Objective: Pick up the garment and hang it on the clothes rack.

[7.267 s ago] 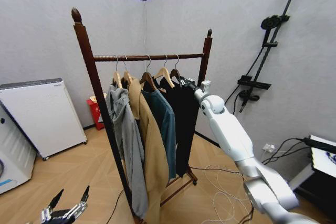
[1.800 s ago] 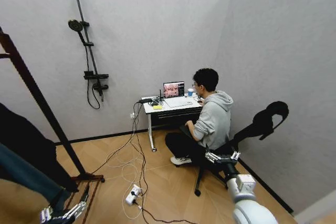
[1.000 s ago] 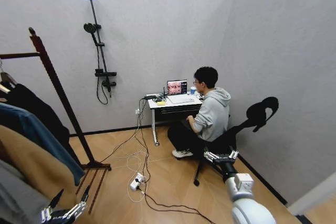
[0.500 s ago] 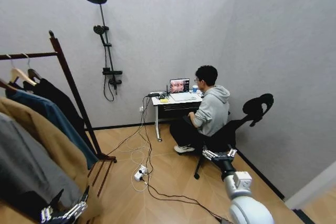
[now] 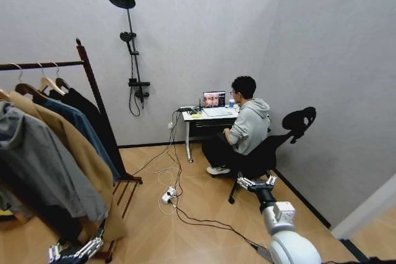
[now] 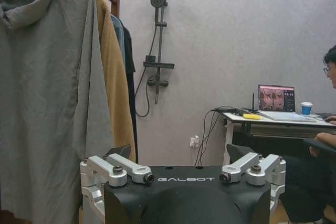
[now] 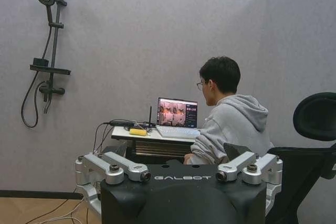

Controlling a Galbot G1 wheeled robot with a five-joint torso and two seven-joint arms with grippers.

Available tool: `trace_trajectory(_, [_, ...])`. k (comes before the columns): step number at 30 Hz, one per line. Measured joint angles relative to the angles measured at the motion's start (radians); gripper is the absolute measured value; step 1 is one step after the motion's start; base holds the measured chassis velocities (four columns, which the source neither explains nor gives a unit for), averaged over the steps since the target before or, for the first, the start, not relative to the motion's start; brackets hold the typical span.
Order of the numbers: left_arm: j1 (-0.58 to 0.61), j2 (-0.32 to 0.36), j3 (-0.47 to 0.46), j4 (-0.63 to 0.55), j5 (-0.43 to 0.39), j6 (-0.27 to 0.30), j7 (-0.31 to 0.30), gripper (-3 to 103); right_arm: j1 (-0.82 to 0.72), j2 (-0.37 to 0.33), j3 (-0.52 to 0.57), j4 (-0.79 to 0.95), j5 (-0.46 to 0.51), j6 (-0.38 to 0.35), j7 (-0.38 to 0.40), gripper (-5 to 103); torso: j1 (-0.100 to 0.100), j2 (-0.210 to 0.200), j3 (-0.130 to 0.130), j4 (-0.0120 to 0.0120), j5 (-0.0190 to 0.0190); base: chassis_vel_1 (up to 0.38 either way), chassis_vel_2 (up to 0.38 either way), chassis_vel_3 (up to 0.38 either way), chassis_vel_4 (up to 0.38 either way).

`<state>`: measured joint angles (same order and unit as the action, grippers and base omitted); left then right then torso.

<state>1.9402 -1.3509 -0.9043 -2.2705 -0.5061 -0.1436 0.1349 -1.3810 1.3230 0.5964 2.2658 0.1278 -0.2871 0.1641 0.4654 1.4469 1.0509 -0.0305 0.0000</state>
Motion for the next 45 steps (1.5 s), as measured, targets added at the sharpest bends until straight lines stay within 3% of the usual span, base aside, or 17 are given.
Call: trace_trajectory(45, [0.0, 0.0, 0.0, 0.0, 0.0, 0.0, 0.0, 100, 0.005, 0.005, 0.003, -0.013, 0.057, 0.03, -0.038, 100, 0.0, 0.0, 0.0, -0.0001, -0.0001, 0.137, -0.132, -0.133, 0.135])
